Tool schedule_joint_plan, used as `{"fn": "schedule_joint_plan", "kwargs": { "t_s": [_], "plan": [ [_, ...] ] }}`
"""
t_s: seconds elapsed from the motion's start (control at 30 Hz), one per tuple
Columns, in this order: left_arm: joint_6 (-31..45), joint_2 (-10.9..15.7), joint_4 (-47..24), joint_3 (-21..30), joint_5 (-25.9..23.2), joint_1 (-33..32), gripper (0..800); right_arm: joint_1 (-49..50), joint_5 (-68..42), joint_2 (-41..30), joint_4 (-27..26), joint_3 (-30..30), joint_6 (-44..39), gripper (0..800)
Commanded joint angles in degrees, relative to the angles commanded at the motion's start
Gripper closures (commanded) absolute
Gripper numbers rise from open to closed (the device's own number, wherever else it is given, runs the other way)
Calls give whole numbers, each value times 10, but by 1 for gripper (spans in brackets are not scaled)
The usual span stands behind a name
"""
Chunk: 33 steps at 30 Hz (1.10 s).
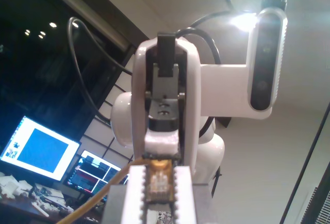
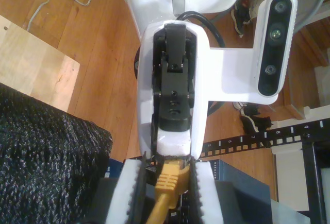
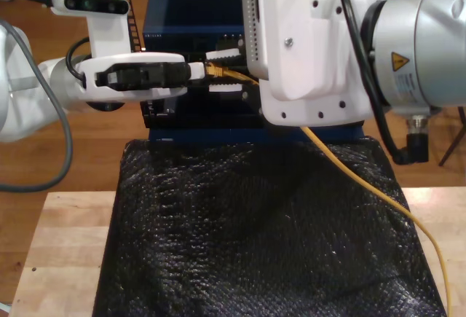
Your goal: Grab the cable and plug it in
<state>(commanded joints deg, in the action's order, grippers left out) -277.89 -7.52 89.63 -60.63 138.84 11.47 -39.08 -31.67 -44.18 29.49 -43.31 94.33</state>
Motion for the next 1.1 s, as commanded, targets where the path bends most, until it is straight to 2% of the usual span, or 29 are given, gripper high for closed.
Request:
{"fn": "schedule_joint_plan", "kwargs": {
  "t_s": [0.43, 0.6, 0.8, 0.83, 0.9, 0.93, 1.0, 1.1],
  "plan": [
    [0, 1, 0, 0, 4, 0, 774, -1, 2, 3, 1, -1, 0, 593],
    [-1, 1, -1, 1, 4, 0, 774, 0, 7, 4, 2, 0, 1, 655],
    [-1, 1, -1, 4, 4, -1, 774, 0, 19, 4, 2, 1, 0, 659],
    [-1, 1, -1, 4, 4, -1, 774, 0, 19, 4, 2, 1, 0, 672],
    [-1, 1, -1, 4, 4, -1, 774, 0, 20, 4, 2, 1, 0, 756],
    [-1, 1, -1, 4, 4, -1, 771, 0, 20, 4, 2, 1, 0, 757],
    [-2, 1, -1, 4, 5, -1, 725, 0, 20, 3, 2, 2, -1, 770],
    [0, 1, 0, 4, 13, -2, 511, 1, 20, 3, 2, 3, -1, 781]
  ]
}}
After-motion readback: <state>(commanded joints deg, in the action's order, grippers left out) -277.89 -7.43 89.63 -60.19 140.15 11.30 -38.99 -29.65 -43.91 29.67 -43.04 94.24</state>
